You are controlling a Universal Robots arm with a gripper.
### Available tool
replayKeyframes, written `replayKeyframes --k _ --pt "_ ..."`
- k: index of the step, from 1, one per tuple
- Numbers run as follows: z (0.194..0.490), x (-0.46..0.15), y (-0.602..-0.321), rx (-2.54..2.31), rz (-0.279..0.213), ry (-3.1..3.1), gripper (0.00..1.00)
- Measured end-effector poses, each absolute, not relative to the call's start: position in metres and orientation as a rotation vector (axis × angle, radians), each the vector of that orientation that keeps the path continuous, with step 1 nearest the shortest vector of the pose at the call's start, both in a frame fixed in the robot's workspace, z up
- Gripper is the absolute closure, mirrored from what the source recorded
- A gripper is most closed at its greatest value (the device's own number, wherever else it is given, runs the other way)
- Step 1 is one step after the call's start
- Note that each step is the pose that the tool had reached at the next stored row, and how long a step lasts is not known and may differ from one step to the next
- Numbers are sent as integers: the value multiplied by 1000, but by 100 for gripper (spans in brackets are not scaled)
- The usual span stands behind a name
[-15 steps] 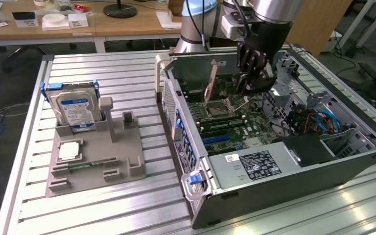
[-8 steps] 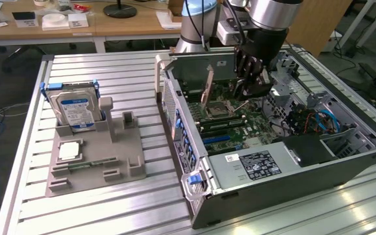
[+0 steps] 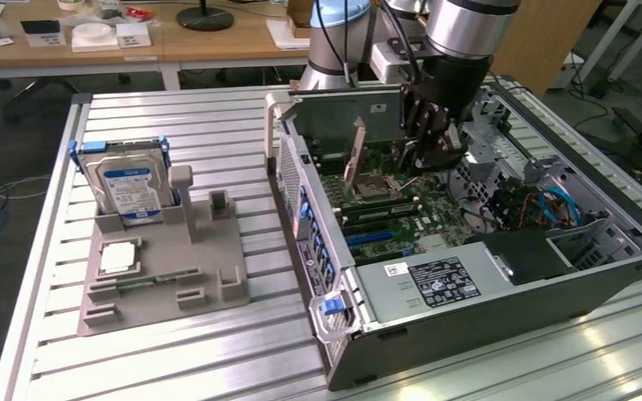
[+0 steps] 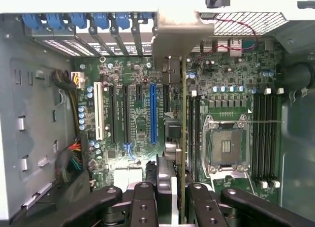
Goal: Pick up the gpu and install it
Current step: 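Insert the gpu into the slot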
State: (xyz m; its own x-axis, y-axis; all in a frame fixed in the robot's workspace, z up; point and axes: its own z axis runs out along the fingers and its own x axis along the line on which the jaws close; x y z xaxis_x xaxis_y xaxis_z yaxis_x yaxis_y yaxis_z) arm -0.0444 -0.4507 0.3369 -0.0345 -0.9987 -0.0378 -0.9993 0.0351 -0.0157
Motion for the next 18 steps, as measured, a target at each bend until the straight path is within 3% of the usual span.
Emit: replayKeyframes --k 18 --pt "307 -55 -451 -2156 23 2233 72"
